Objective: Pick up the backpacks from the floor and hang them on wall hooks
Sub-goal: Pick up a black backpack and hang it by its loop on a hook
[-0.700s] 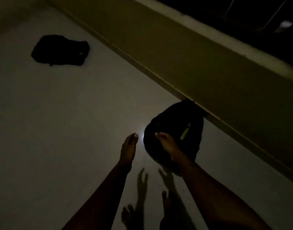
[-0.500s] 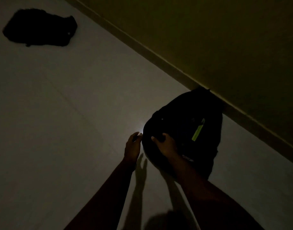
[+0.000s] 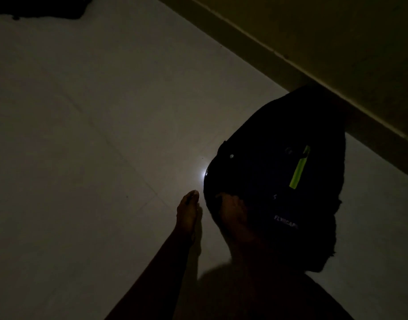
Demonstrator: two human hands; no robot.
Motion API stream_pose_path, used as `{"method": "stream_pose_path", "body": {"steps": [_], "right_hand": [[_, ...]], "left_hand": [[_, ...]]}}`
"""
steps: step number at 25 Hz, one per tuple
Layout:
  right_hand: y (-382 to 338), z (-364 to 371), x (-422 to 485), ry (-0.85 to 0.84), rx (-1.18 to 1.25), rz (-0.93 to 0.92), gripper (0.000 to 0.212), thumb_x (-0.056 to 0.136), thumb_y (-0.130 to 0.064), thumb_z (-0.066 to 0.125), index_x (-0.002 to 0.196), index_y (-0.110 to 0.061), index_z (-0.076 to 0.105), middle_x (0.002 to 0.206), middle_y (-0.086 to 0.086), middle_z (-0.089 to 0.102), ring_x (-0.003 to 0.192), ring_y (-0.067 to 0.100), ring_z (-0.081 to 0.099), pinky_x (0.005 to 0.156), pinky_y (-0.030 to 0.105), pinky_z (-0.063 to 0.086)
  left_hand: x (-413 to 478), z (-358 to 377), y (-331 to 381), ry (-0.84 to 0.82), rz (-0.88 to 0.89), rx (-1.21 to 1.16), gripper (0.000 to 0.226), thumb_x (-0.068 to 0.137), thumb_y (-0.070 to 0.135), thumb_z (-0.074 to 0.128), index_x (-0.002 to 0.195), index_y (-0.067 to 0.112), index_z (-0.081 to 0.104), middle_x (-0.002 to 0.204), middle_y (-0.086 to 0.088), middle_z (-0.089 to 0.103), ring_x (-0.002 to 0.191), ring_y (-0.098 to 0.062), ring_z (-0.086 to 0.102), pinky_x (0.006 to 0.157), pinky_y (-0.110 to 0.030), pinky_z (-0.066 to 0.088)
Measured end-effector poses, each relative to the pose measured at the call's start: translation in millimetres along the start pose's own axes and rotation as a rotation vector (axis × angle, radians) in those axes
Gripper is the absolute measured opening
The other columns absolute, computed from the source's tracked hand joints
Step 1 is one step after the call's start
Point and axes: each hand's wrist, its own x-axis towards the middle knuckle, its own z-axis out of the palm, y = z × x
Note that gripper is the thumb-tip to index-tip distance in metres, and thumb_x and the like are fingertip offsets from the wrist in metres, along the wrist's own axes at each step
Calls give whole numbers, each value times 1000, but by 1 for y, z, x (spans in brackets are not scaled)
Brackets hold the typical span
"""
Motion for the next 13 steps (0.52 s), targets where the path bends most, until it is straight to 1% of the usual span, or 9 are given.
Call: {"method": "stream_pose_path", "body": {"steps": [2,4,5,6,7,9,11,12,13], "right_hand": [[-12,-26,-33,-50,158,-72,37,95,-8,43,131,-11,52,138,10,52,128,28,47,108,30,32],[-39,-60,-76,-78,275,-158,34,92,-4,50,124,-8,59,132,10,59,125,26,52,106,26,35],[-56,-80,-102,-97,308,-198,33,90,-2,53,122,-6,60,130,11,60,124,26,53,105,25,36],[-75,-102,-131,-127,346,-237,33,89,-1,55,121,-3,60,129,13,61,124,26,53,103,23,37],[-96,-126,-162,-177,389,-263,33,89,0,56,122,0,59,129,15,60,124,25,53,99,19,37],[-137,-172,-223,-280,448,-324,35,89,2,56,124,5,55,130,19,57,121,20,51,91,11,35],[-176,-213,-282,-365,407,-412,38,87,2,59,124,8,54,130,21,57,116,13,49,85,4,37],[-197,-228,-314,-395,379,-454,39,86,1,61,123,7,55,129,22,58,115,14,50,82,0,38],[-217,-239,-344,-422,351,-490,38,84,0,63,122,6,57,127,22,59,115,15,53,81,-3,39]], "left_hand": [[-41,-14,21,9,-13,0,40,97,23,43,134,10,46,142,-11,47,122,-24,47,99,-34,36],[-97,-30,55,-3,-35,-64,32,97,24,43,124,12,53,134,-11,52,103,-20,53,90,-31,41],[-130,-39,76,-4,-34,-96,26,97,26,42,115,15,56,124,-7,56,91,-18,54,84,-30,44],[-166,-50,102,-1,-48,-132,20,96,30,42,105,18,56,110,-4,56,81,-16,54,78,-30,46],[-203,-63,130,8,-75,-169,19,95,36,42,100,21,52,99,0,55,75,-15,52,75,-31,46],[-267,-91,183,14,-168,-217,36,89,53,44,98,18,49,91,-3,53,77,-20,54,79,-39,48],[-333,-124,216,44,-246,-192,53,81,66,46,107,20,45,101,-8,51,94,-26,54,91,-43,48],[-369,-140,226,55,-257,-136,58,79,67,49,114,21,45,108,-9,49,101,-27,51,94,-44,47],[-405,-153,232,66,-254,-99,61,79,63,53,121,20,47,112,-10,49,103,-27,51,93,-43,47]]}}
